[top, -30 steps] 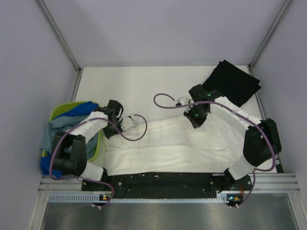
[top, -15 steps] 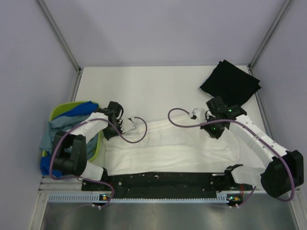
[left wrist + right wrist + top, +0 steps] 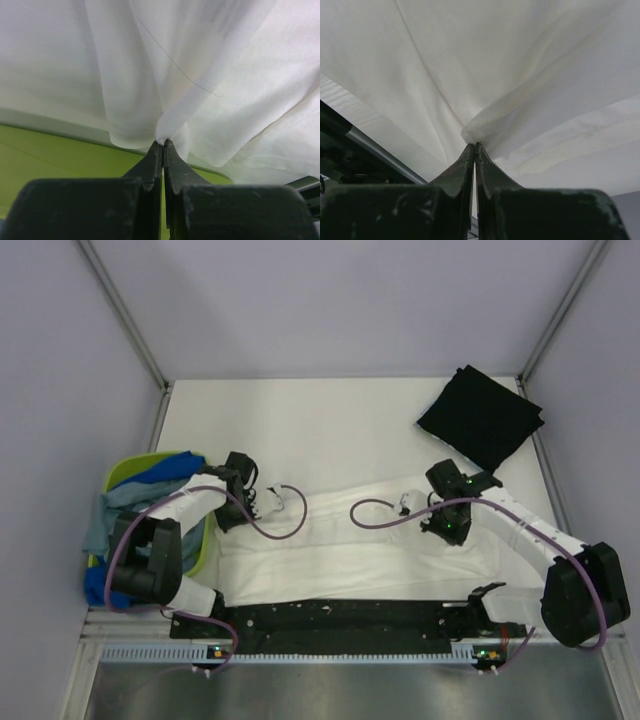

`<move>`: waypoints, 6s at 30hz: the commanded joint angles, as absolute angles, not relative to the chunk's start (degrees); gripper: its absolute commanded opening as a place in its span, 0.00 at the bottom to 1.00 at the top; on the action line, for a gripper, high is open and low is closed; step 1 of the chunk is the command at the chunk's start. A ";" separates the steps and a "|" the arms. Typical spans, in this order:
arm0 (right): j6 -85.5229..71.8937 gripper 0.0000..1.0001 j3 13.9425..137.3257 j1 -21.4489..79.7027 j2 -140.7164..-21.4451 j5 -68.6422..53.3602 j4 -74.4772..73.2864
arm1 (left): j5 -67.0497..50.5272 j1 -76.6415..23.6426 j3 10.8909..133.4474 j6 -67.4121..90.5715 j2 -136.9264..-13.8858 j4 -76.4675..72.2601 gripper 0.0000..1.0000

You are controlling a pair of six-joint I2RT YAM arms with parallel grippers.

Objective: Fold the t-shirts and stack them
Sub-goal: Fold the other side of the tshirt into a rectangle, then rotate the tshirt 90 degrees

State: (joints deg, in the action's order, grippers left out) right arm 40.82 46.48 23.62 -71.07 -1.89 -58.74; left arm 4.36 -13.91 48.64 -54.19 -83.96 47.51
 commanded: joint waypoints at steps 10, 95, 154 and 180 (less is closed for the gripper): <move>44.74 0.05 42.63 23.91 -76.64 6.14 -53.17 | 6.50 -13.89 48.25 -57.04 -84.55 46.58 0.00; -1.39 0.00 56.53 21.87 -88.51 -14.50 -39.19 | 4.66 -13.89 49.83 -54.32 -86.48 48.87 0.00; -14.51 0.54 56.07 -1.93 -83.92 -4.04 -28.14 | -4.14 -12.13 65.93 -47.55 -90.08 54.51 0.37; -3.35 0.02 89.29 -0.44 -115.40 -11.69 -25.21 | -3.33 -16.34 46.76 -47.63 -81.66 57.99 0.44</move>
State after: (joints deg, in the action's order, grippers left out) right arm -6.98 84.07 -1.65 -114.41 -8.99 -26.48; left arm 2.15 -13.93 48.21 -46.83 -87.44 50.30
